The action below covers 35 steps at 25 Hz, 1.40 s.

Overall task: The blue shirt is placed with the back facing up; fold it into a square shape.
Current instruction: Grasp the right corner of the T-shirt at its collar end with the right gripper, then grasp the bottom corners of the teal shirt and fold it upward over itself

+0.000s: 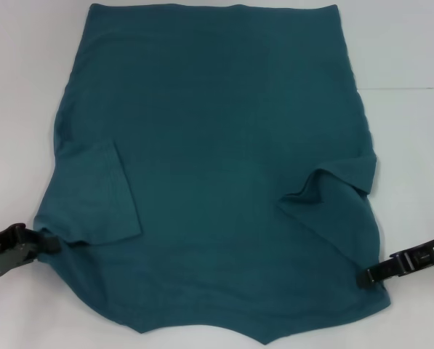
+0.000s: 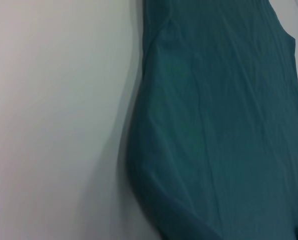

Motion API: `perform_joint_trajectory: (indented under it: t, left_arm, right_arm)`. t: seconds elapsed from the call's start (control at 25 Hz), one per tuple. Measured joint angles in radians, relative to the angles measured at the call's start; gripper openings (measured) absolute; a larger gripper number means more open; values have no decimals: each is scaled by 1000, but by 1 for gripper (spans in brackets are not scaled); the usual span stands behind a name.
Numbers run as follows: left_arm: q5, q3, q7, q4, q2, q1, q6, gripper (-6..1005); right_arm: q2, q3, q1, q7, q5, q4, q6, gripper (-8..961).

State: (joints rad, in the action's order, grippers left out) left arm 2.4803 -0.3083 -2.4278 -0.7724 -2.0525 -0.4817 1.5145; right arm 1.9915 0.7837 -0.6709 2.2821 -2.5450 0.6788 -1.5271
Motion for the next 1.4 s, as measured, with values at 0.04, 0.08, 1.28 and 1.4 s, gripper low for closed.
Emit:
perform_joint_trajectory:
  t: [0.04,0.08,1.28,1.4]
  left_arm:
    - [0,0,0,0,0,0,0,22]
    - [0,0,0,1,0,0,-1,22]
    - [12,-6,44,-27,20,2,148,23]
    - [38,-7,46,-51,25,8,209,22]
  right_arm:
    - [1,1,-2,0,0,-2,0,549]
    - [3,2,-4,0,0,-3,-1,548]
    - [-60,-56,22,37,5,6,-147,49]
    - [-74,-59,37,37,2,8,-185,53]
